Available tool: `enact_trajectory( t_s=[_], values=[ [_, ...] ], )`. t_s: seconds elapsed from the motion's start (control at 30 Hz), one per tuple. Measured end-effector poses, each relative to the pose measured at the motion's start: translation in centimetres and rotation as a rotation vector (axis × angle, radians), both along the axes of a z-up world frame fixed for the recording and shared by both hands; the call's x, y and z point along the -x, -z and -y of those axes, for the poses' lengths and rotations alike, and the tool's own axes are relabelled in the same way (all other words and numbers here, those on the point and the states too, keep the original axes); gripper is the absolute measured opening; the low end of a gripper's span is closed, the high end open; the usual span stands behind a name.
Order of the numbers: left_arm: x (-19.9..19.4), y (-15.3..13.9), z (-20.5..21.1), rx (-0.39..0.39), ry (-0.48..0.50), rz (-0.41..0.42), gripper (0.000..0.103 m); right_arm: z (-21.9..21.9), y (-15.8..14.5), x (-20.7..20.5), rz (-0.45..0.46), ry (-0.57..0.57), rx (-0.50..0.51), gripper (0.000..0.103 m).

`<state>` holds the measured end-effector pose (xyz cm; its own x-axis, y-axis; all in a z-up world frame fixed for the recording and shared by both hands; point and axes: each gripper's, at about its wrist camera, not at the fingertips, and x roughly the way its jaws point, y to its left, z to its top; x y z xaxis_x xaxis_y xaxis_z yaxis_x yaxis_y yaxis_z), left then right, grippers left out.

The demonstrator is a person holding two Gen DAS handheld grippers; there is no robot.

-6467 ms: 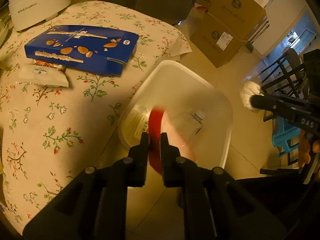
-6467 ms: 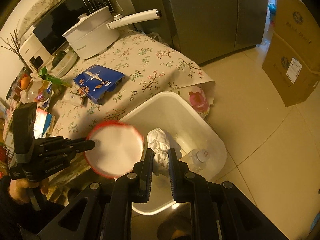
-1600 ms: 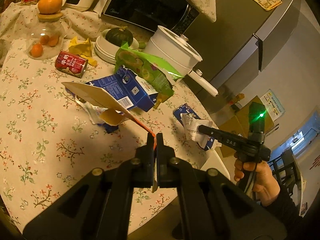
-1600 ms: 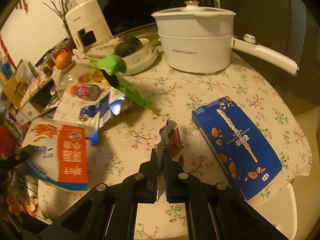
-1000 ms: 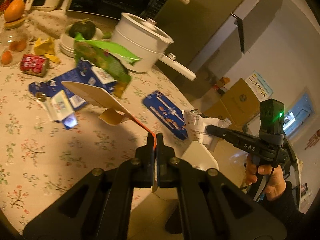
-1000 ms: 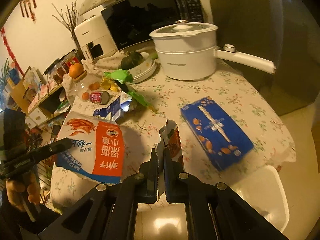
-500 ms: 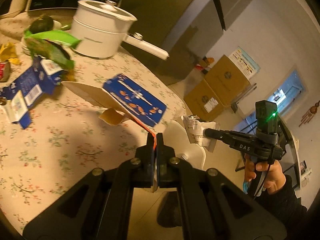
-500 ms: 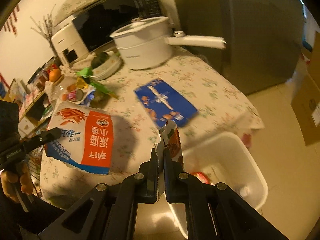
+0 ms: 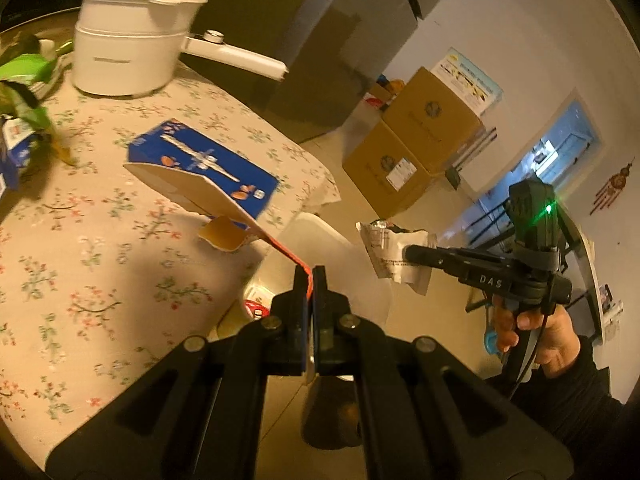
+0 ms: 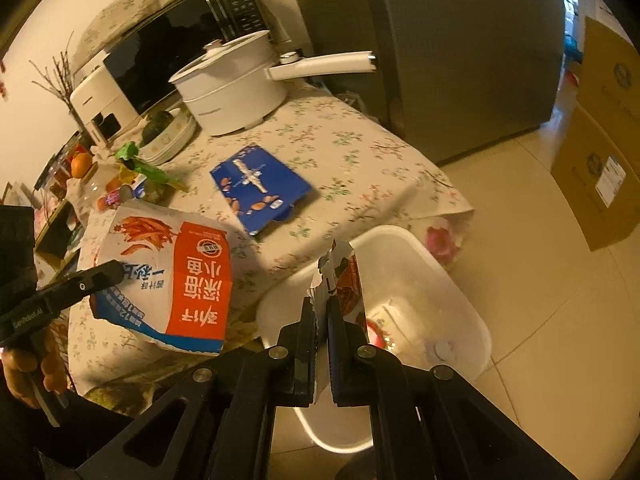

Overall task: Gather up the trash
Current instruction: 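Carry the card and wrapper toward the white bin with both tools, then open both tools over the white bin to drop the card and wrapper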

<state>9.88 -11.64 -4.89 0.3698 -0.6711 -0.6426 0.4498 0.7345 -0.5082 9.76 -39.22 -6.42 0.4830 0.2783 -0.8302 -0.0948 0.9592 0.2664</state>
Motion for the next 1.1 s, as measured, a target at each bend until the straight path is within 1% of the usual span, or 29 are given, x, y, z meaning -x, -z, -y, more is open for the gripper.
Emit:
enact_trajectory(
  t_s=[0.23,0.47,0.7,0.97,1.1],
  values=[
    [0.3,0.8,3.7,-0.023,0.071,-0.006,0.002,1.7,0.3,0.4,-0.010,0.027,-0.007,0.006],
    [0.3,1.6,6.1,-0.045,0.125,-0.002,0.003,2.7,0.7,0.7,-0.024,0.053,-0.006,0.006],
    [0.2,2.2,7.9,-0.045,0.162,0.007,0.004,3.8,1.1,0.9,-0.039,0.086,-0.005,0.006],
    [1.4,1.4,9.5,-0.014,0.229,0.034,0.003,4.9,1.1,1.4,-0.039,0.120,-0.012,0.006],
    [1.6,1.5,10.2,-0.021,0.260,0.039,0.003,5.2,1.3,1.6,-0.048,0.125,-0.010,0.006]
  ],
)
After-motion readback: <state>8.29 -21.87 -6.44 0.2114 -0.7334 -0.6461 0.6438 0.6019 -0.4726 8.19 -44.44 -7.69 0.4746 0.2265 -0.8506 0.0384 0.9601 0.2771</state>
